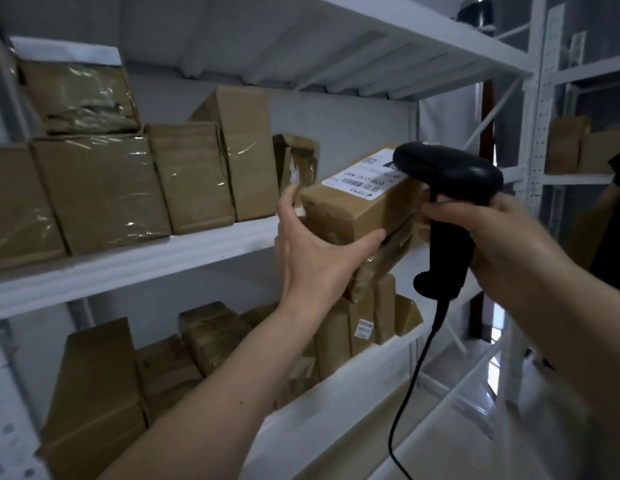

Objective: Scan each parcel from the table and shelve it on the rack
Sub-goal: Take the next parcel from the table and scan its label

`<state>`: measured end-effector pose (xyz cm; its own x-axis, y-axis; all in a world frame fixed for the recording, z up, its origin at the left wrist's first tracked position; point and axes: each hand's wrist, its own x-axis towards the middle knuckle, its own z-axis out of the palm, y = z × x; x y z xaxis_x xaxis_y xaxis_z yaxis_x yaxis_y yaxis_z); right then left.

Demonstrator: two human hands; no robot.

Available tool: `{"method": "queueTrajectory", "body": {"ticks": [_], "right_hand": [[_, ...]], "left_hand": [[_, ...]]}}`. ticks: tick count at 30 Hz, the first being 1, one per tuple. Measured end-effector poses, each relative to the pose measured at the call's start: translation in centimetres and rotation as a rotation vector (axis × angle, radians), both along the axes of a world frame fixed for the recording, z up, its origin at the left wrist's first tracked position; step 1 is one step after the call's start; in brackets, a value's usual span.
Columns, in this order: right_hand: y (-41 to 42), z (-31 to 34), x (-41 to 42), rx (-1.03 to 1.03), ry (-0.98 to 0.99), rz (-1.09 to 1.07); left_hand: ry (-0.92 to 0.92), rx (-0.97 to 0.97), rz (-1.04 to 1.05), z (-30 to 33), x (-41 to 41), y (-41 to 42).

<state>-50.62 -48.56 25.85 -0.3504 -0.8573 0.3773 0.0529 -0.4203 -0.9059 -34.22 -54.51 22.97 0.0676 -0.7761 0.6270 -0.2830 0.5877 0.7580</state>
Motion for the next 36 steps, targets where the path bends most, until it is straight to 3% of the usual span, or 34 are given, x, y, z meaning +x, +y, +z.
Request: {"method": "queueTrajectory", "body": {"ticks": [13,22,26,36], "right_hand": [[-11.5,7.4,-4.9,-0.091,-0.025,0.294],[-21.5,11.2,-8.3,0.051,-0.041,0.532],[-25.1,10.5,-8.7,0.124,-0.014,0.619],[-29.6,9.7,-8.7,0.16,-0.041,0.759]], "left_hand": [[-0.202,0.012,0.404,8.5,-7.1,-7.0],[-0.25,0.062,0.721,11.4,-12.3,-14.6],[-0.42,0.147,0.776,10.7,-12.7,-16.4],[-0.788,0.08,0.933,11.7,-11.6,-18.9]]}}
